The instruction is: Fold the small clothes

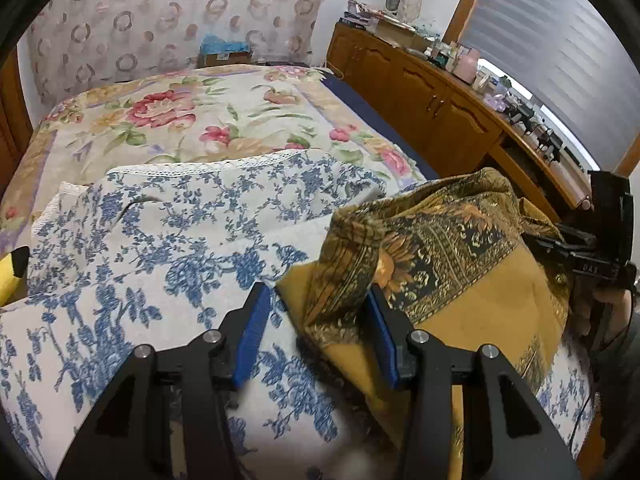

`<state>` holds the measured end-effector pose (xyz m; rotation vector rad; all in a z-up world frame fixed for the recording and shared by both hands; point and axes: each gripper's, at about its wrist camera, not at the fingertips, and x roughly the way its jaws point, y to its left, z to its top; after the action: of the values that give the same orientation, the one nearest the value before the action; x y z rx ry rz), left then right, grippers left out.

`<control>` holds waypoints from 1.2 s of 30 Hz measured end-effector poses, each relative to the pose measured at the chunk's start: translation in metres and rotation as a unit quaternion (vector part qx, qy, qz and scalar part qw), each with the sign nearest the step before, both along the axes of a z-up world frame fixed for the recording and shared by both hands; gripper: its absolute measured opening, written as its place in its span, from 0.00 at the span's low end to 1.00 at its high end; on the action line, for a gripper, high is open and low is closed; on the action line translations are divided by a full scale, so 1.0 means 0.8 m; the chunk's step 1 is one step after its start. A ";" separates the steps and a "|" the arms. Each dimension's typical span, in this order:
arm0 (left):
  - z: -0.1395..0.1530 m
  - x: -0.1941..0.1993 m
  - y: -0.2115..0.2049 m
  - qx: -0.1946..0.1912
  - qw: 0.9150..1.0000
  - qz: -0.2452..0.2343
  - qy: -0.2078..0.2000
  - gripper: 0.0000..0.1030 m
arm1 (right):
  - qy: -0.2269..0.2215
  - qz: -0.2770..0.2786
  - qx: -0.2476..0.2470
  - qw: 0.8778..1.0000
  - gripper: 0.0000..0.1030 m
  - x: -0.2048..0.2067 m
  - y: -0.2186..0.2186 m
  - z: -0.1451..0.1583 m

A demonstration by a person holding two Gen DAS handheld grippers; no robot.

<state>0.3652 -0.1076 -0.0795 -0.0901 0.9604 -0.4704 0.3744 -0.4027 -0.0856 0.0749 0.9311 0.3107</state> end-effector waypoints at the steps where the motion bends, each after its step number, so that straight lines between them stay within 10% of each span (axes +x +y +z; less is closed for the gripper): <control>1: -0.001 0.002 0.000 -0.004 1.000 -0.001 0.001 0.46 | -0.001 0.009 0.007 1.000 0.63 0.000 0.002 -0.001; 4: 0.000 0.007 0.001 -0.024 1.000 -0.003 0.014 0.45 | -0.004 0.029 0.012 1.000 0.61 -0.001 0.011 -0.002; 10: -0.002 0.010 -0.007 -0.054 0.998 -0.022 0.026 0.07 | -0.015 0.055 0.004 0.998 0.26 -0.009 0.025 -0.001; 13: 0.021 -0.010 -0.011 -0.047 0.998 -0.030 -0.012 0.05 | -0.039 0.060 -0.005 0.997 0.12 -0.022 0.032 0.012; 27: 0.159 -0.140 0.100 -0.074 0.981 0.037 -0.174 0.05 | -0.169 0.132 0.000 0.977 0.09 -0.065 0.131 0.148; 36: 0.164 -0.230 0.259 -0.034 0.961 0.169 -0.217 0.05 | -0.198 0.270 -0.033 0.942 0.08 -0.044 0.312 0.192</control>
<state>0.1811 0.0997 0.0518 -0.2006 0.4827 -0.1918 0.3394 -0.1527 0.0683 -0.3025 0.5450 0.7736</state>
